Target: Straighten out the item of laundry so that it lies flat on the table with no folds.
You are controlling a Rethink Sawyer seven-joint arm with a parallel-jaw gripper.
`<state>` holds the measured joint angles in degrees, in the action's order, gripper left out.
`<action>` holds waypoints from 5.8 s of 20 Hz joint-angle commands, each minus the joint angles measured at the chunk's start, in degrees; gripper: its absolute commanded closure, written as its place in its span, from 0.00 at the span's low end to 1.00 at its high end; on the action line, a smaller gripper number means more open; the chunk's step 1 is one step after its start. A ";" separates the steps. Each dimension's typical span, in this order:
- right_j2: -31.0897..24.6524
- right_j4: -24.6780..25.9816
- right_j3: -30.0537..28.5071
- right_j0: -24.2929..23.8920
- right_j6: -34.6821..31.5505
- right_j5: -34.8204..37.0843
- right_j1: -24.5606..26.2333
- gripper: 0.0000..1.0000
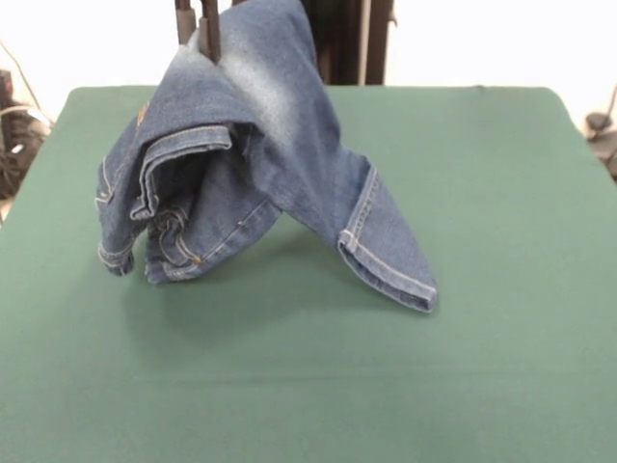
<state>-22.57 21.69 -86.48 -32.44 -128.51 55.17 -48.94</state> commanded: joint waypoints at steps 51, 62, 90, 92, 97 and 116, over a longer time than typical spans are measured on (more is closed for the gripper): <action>-3.54 -6.52 4.93 5.01 6.64 16.74 -8.03 1.00; -3.44 -5.89 5.57 5.50 6.50 17.68 -9.50 1.00; -3.92 -5.14 12.43 6.48 7.34 24.73 -8.58 1.00; -3.93 -5.12 12.44 6.54 7.57 24.75 -8.78 1.00; -3.66 -4.75 13.23 6.90 7.33 25.73 -8.86 1.00; -3.50 -6.73 15.30 6.87 7.47 29.32 -10.65 1.00</action>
<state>-22.57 18.16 -72.03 -27.38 -128.51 77.41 -57.66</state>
